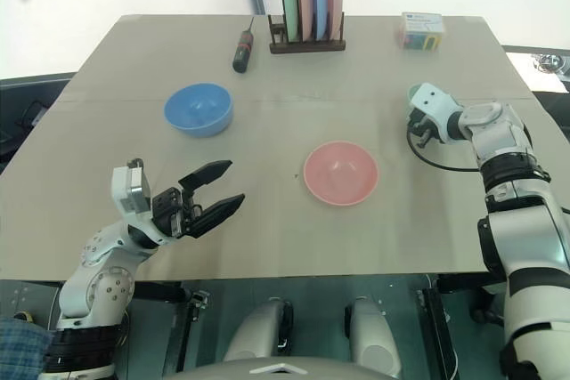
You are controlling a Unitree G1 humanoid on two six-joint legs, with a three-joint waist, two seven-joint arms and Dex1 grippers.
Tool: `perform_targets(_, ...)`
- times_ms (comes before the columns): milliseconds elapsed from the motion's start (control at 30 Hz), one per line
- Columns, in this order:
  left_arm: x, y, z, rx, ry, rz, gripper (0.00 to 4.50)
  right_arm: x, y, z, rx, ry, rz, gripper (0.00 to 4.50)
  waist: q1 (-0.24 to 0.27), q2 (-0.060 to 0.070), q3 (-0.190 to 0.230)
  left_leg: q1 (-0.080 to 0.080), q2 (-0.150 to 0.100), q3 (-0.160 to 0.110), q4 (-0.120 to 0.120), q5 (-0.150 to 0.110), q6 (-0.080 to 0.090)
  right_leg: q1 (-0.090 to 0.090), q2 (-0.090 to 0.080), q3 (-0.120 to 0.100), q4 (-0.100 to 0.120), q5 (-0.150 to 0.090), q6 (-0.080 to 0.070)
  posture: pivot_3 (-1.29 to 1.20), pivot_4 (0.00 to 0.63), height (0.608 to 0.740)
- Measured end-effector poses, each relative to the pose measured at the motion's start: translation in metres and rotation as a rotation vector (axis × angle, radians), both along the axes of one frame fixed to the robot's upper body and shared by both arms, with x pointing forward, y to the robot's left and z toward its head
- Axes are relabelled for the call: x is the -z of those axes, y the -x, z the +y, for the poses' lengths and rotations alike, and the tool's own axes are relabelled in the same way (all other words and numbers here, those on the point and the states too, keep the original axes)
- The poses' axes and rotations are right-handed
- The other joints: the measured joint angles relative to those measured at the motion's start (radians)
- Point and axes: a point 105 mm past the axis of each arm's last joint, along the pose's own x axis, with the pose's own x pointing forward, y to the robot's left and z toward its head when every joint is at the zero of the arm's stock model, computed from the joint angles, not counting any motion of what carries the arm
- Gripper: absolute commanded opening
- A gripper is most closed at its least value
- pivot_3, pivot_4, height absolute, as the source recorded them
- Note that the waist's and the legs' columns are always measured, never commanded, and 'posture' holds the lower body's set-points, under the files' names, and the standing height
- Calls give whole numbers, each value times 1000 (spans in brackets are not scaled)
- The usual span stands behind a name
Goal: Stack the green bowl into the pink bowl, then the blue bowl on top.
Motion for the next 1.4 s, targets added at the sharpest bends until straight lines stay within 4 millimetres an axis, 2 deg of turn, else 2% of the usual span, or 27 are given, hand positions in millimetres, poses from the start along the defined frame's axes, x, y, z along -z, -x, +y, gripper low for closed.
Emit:
perform_targets(200, 0, 0, 0, 0, 0, 1, 4500, -2, 11, 10, -141, 118, -33, 30, -1, 1, 1, -3, 0, 1, -1, 0, 0, -4, 0, 1, 1, 0, 0, 0, 150, 740)
perform_targets(233, 1, 0, 1, -2, -1, 3, 4500, -5, 17, 19, -203, 145, -41, 30, -2, 2, 1, -4, 1, 1, -1, 0, 0, -6, 0, 1, 1, 0, 0, 0, 150, 740)
perform_targets(267, 0, 0, 1, -1, -2, 1, 4500, -13, 25, 38, -301, 172, -65, 30, -4, 4, 2, -4, 1, 1, -2, 0, 0, -9, 0, 3, 2, 0, 0, 0, 150, 740)
perform_targets(333, 0, 0, 1, 0, -3, -1, 4500, -23, 32, 54, -372, 189, -92, 30, -4, 4, 2, -5, 1, 1, -2, 0, 0, -10, 0, 4, 4, 0, 0, 0, 150, 740)
perform_targets(433, -1, 0, 0, 2, -3, -1, 4500, -58, 65, 100, -591, 258, -203, 30, 0, 5, 3, -6, 1, 0, -3, 0, 0, -11, 0, 2, 4, 0, 0, 0, 150, 740)
perform_targets(533, 0, -1, 1, 0, -1, 2, 4500, -77, 94, 127, -728, 311, -277, 30, 6, 5, 3, -6, 1, -2, -2, 0, 0, -9, -1, 2, 3, 0, 0, 0, 150, 740)
perform_targets(667, 1, -2, 2, -3, 1, 8, 4500, -77, 119, 142, -814, 323, -266, 30, 13, 4, 3, -6, 0, -2, -1, 0, 0, -9, -1, 2, 3, 0, 0, 0, 150, 740)
perform_targets(733, 1, -2, 1, -1, 1, 8, 4500, -70, 140, 150, -888, 309, -220, 30, 14, 4, 3, -5, 0, -4, -1, 0, 0, -9, -1, 1, 3, 0, 0, 0, 150, 740)
perform_targets(833, 1, -3, 1, 0, 1, 5, 4500, -64, 151, 155, -919, 292, -187, 30, 14, 4, 3, -5, 0, -4, -1, 0, 0, -9, -1, 1, 3, 0, 0, 0, 150, 740)
perform_targets(900, 0, -3, 1, 1, 1, 1, 4500, -63, 154, 155, -922, 292, -176, 833, 13, 4, 3, -5, 0, -4, -1, 0, 0, -9, -1, 1, 3, 0, 0, 0, 150, 740)
perform_targets(933, 0, -3, 1, 1, 1, 1, 4500, -61, 156, 155, -929, 298, -170, 1019, 14, 4, 3, -5, 0, -4, -1, 0, 0, -9, -1, 1, 3, 0, 0, 0, 150, 740)
perform_targets(1000, -1, -3, 1, 2, 1, 0, 4500, -59, 157, 155, -929, 291, -158, 1854, 13, 4, 3, -5, 0, -5, -1, 0, 0, -9, -1, 0, 3, 0, 0, 0, 150, 740)
perform_targets(1033, -1, -3, 1, 2, 1, 0, 4500, -59, 158, 155, -928, 287, -153, 2110, 14, 4, 3, -5, 0, -5, -1, 0, 0, -9, -1, 0, 3, 0, 0, 0, 150, 740)
perform_targets(1100, 0, -4, 1, 2, 1, 2, 4500, -59, 157, 155, -923, 281, -153, 3021, 14, 4, 3, -5, 0, -5, -1, 0, 0, -9, -1, 0, 3, 0, 0, 0, 150, 740)
perform_targets(1167, 1, -4, 1, 3, 1, 4, 4500, -59, 156, 155, -912, 276, -157, 3609, 14, 4, 3, -5, 0, -5, -1, 0, 0, -9, -1, 0, 3, 0, 0, 0, 150, 740)
perform_targets(1300, 1, -5, 2, -3, -5, 5, 4500, -61, 158, 154, -869, 181, -99, 3609, 14, 4, 3, -5, 0, -5, -1, 0, 0, -9, -1, 0, 3, 0, 0, 0, 150, 740)
perform_targets(1367, 1, -9, 3, -26, -13, 11, 4500, -68, 162, 153, -857, 113, -82, 3609, 17, 4, 3, -6, 0, -6, -1, 0, 0, -9, -1, -1, 3, 0, 0, 0, 150, 740)
perform_targets(1400, 2, -16, 5, -60, -25, 22, 4500, -76, 165, 153, -843, 26, -72, 3609, 22, 4, 3, -5, 0, -7, -1, 0, 0, -8, -1, -2, 3, 0, 0, 0, 150, 740)
